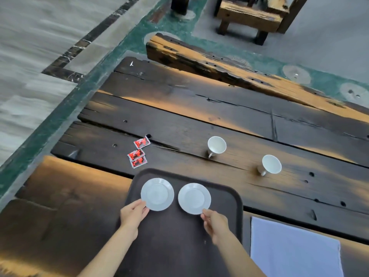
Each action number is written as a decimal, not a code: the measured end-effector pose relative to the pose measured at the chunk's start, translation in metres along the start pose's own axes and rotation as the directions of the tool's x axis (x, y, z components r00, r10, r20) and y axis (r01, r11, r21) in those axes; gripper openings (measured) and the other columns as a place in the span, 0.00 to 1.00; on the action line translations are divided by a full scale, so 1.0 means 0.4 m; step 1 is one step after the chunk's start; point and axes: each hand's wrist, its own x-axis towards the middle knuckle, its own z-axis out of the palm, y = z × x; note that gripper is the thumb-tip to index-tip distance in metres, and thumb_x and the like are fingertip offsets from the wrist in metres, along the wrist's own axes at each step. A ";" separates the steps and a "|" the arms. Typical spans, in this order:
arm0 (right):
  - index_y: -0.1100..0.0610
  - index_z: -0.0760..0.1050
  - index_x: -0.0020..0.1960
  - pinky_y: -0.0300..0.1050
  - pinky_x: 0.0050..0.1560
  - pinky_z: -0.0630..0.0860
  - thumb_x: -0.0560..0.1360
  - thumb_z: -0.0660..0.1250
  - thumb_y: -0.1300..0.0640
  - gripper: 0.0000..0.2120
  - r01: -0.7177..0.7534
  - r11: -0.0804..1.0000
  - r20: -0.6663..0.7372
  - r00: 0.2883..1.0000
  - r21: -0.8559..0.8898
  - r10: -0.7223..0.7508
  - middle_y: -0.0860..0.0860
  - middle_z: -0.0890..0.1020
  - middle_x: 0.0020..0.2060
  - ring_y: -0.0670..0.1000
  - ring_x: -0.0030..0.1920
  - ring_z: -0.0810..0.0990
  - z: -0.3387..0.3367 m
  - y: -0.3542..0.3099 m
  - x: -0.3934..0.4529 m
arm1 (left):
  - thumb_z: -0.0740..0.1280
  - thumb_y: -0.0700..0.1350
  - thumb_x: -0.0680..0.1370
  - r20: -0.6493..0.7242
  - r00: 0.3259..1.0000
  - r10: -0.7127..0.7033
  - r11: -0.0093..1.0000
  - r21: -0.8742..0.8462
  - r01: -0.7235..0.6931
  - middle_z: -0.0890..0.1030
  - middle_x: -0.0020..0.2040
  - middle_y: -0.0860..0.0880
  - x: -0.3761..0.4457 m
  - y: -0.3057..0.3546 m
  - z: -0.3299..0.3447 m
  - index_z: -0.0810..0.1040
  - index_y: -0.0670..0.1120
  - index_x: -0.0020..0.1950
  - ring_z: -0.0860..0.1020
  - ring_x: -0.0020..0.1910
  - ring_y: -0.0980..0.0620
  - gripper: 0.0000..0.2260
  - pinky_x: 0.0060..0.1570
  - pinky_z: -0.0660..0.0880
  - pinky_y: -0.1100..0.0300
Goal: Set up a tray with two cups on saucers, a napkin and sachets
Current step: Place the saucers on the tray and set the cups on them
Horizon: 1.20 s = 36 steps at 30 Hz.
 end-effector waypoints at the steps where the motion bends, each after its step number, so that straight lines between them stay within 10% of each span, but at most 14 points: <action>1: 0.62 0.83 0.48 0.38 0.39 0.79 0.75 0.72 0.62 0.04 -0.001 1.000 -0.012 1.000 -0.008 0.001 0.52 0.86 0.34 0.47 0.35 0.82 0.005 0.005 0.005 | 0.69 0.32 0.78 -0.002 1.000 -0.005 1.000 -0.001 0.005 0.83 0.55 0.40 0.003 -0.003 -0.002 0.79 0.32 0.61 0.83 0.50 0.47 0.12 0.61 0.77 0.53; 7: 0.62 0.83 0.48 0.42 0.47 0.82 0.74 0.72 0.61 0.05 -0.007 1.000 -0.066 0.998 -0.020 0.006 0.54 0.85 0.37 0.48 0.35 0.82 0.014 0.031 0.023 | 0.68 0.32 0.78 -0.031 0.999 -0.013 0.999 0.050 0.014 0.82 0.59 0.39 0.011 -0.007 -0.014 0.79 0.32 0.63 0.81 0.54 0.44 0.13 0.64 0.75 0.51; 15: 0.62 0.79 0.59 0.47 0.47 0.79 0.84 0.59 0.52 0.16 -0.080 0.983 0.009 0.997 0.163 0.079 0.58 0.84 0.55 0.55 0.58 0.82 0.008 0.033 0.024 | 0.60 0.42 0.83 -0.038 0.991 -0.126 0.986 -0.118 0.121 0.80 0.62 0.39 0.018 -0.001 -0.020 0.76 0.35 0.64 0.79 0.59 0.41 0.14 0.63 0.75 0.50; 23: 0.62 0.78 0.61 0.50 0.54 0.79 0.85 0.56 0.52 0.18 -0.104 0.981 0.123 0.989 0.166 0.084 0.58 0.85 0.54 0.56 0.55 0.83 -0.053 0.019 0.029 | 0.60 0.49 0.82 -0.026 0.988 -0.155 0.984 -0.089 0.152 0.79 0.66 0.39 0.013 0.010 -0.026 0.74 0.38 0.70 0.79 0.62 0.39 0.21 0.66 0.74 0.48; 28: 0.58 0.81 0.58 0.46 0.45 0.80 0.82 0.61 0.53 0.13 0.033 0.997 0.109 0.993 0.066 -0.040 0.54 0.87 0.53 0.52 0.55 0.85 -0.137 -0.069 0.007 | 0.67 0.48 0.78 -0.048 0.981 0.186 0.949 0.266 -0.167 0.84 0.49 0.49 -0.029 0.059 0.058 0.83 0.50 0.42 0.82 0.56 0.44 0.08 0.55 0.77 0.47; 36: 0.58 0.80 0.49 0.44 0.41 0.78 0.80 0.66 0.57 0.06 0.296 0.955 -0.066 0.954 0.014 -0.294 0.54 0.83 0.44 0.51 0.44 0.81 -0.308 -0.265 0.051 | 0.64 0.42 0.81 0.377 0.793 0.478 0.628 0.485 -0.609 0.84 0.55 0.52 -0.053 0.142 0.375 0.84 0.49 0.58 0.81 0.59 0.48 0.11 0.63 0.76 0.48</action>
